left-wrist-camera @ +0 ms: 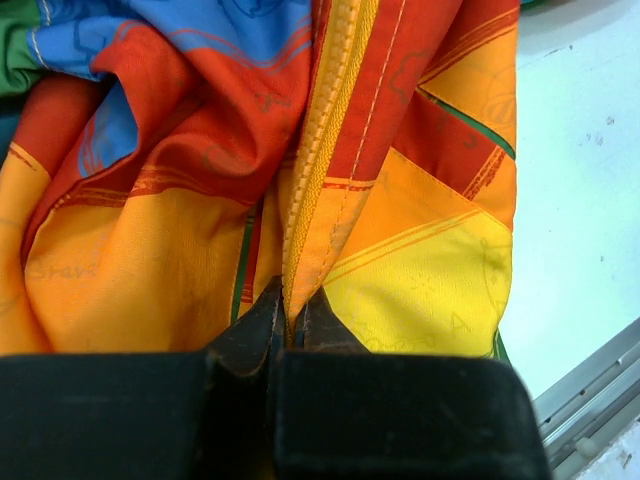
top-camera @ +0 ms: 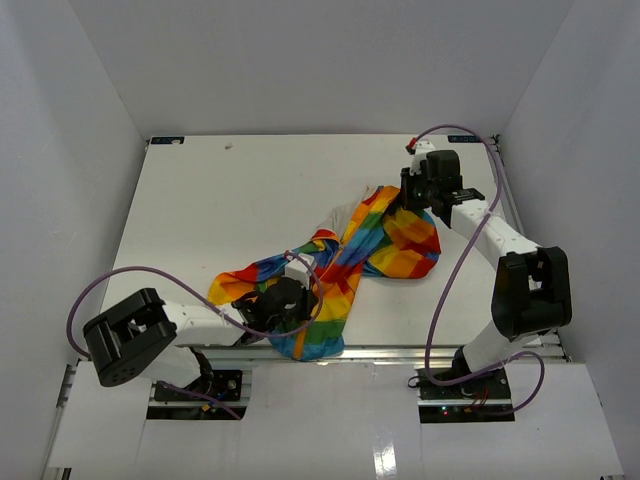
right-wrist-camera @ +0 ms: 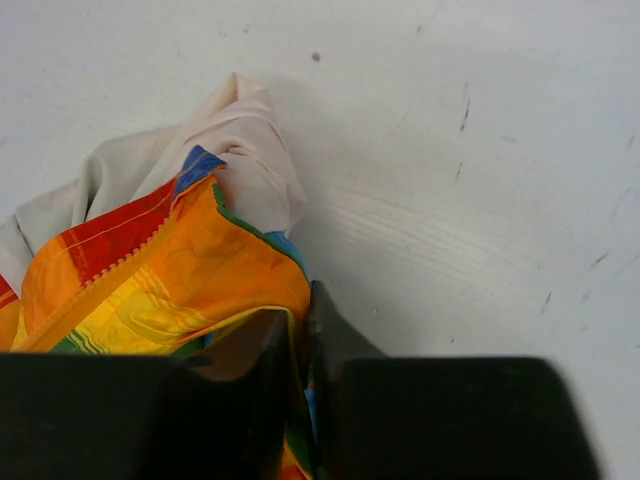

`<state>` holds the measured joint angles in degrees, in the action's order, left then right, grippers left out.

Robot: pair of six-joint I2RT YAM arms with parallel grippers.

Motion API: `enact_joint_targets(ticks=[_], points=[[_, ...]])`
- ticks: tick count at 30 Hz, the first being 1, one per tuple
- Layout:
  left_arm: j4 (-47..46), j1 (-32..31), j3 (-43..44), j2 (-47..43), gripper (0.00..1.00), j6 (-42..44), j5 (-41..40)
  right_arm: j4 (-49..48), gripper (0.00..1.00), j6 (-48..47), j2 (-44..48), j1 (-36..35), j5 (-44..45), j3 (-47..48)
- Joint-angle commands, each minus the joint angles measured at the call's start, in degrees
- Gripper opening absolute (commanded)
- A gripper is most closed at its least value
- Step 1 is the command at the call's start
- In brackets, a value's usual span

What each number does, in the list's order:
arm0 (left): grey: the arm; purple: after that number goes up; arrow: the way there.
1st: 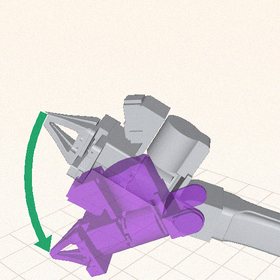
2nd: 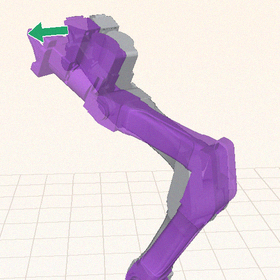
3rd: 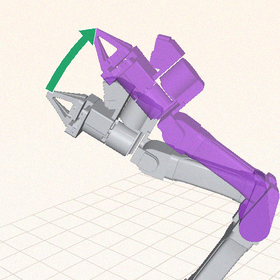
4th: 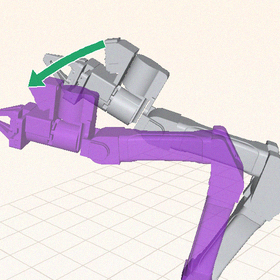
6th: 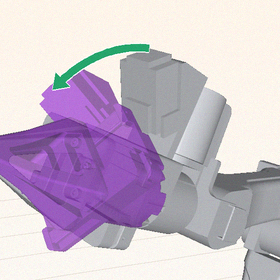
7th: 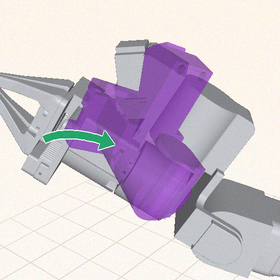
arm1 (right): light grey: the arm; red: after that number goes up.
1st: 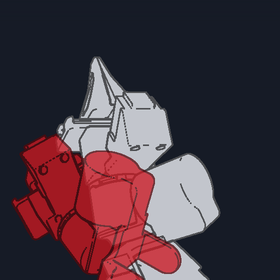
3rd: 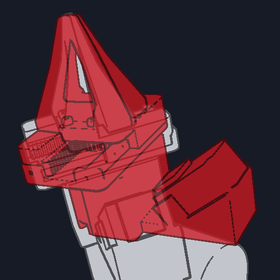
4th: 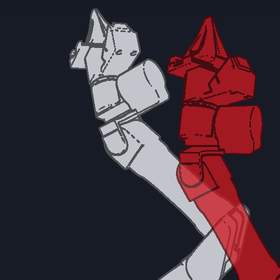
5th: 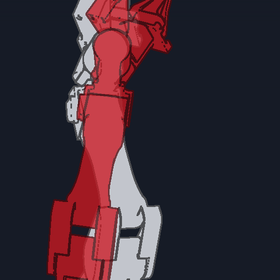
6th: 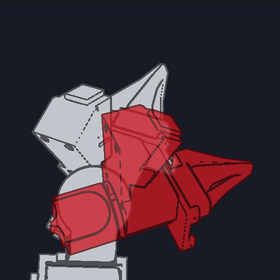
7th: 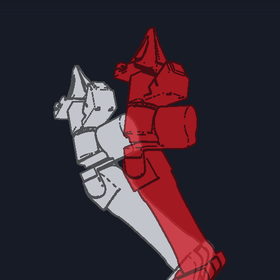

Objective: Zip up the jacket

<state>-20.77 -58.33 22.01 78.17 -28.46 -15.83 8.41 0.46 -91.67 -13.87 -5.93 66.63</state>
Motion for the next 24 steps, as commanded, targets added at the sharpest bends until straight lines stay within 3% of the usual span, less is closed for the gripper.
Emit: enact_joint_targets(ticks=[1, 4, 8, 12, 16, 24], points=[[1.41, -0.47, -3.15, -2.17, 0.00, 0.84, 2.36, -1.31, 0.41, -0.91, 3.28, 1.54, -0.92, -2.25], [0.89, -0.47, -3.91, -2.93, 0.00, 0.43, 1.95, -0.01, 0.52, -0.90, 9.19, 0.90, -2.73, -1.93], [-0.77, -0.83, -4.63, -3.03, 0.00, 0.26, 3.28, -2.33, 0.55, -2.67, 13.16, -4.35, -6.08, -0.13], [-4.23, -1.35, -6.82, -3.35, 0.00, 0.95, 5.02, -1.23, 0.58, -8.54, 10.91, -12.50, -6.38, 4.03], [-6.11, -1.67, -7.70, -2.89, 0.00, 1.27, 5.86, -3.97, 0.62, -12.35, 5.46, -19.20, -9.79, 4.22], [-8.42, -2.35, -9.34, -4.65, 0.00, 1.86, 7.02, 0.03, 0.63, -17.75, -10.87, -23.52, -17.16, 12.41]])
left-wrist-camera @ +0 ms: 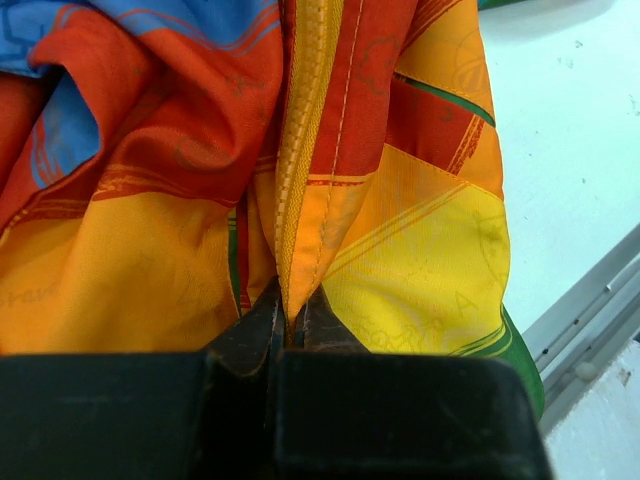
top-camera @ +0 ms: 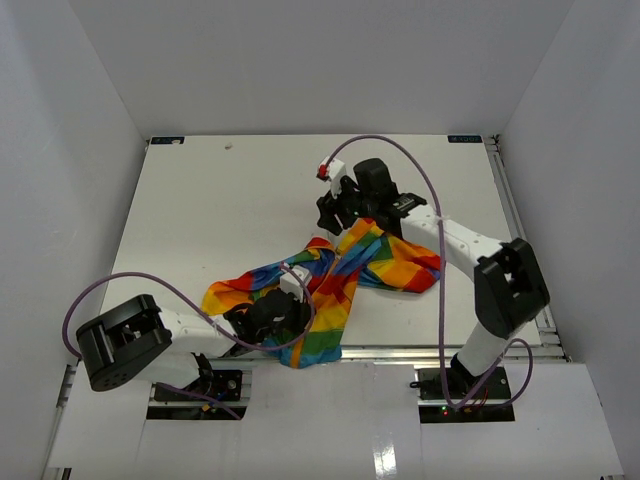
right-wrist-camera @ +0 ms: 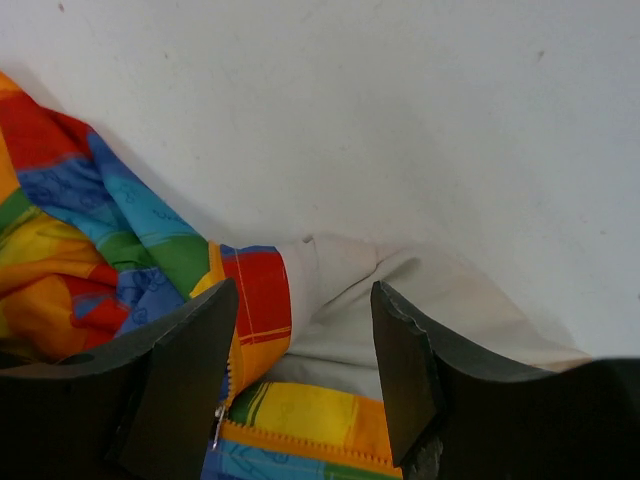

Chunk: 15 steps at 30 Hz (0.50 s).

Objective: Zip up the jacket

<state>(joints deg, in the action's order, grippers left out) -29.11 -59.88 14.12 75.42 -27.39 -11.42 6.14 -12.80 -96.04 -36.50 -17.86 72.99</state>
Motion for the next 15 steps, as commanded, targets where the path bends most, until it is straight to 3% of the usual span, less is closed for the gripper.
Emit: enact_joint_targets(ticks=[1, 9, 15], points=[[-0.25, -0.87, -1.56, -2.15, 0.00, 0.89, 2.72, 2.62, 0.64, -4.66, -8.27, -1.46, -5.81, 7.52], [0.38, -1.12, -1.72, -3.79, 0.00, 1.55, 2.62, 9.03, 0.70, -6.88, -18.94, -4.00, -6.90, 17.30], [-0.37, -1.12, -2.05, -3.18, 0.00, 1.37, 2.27, 11.10, 0.72, -6.81, -21.34, -4.19, -11.11, 19.50]])
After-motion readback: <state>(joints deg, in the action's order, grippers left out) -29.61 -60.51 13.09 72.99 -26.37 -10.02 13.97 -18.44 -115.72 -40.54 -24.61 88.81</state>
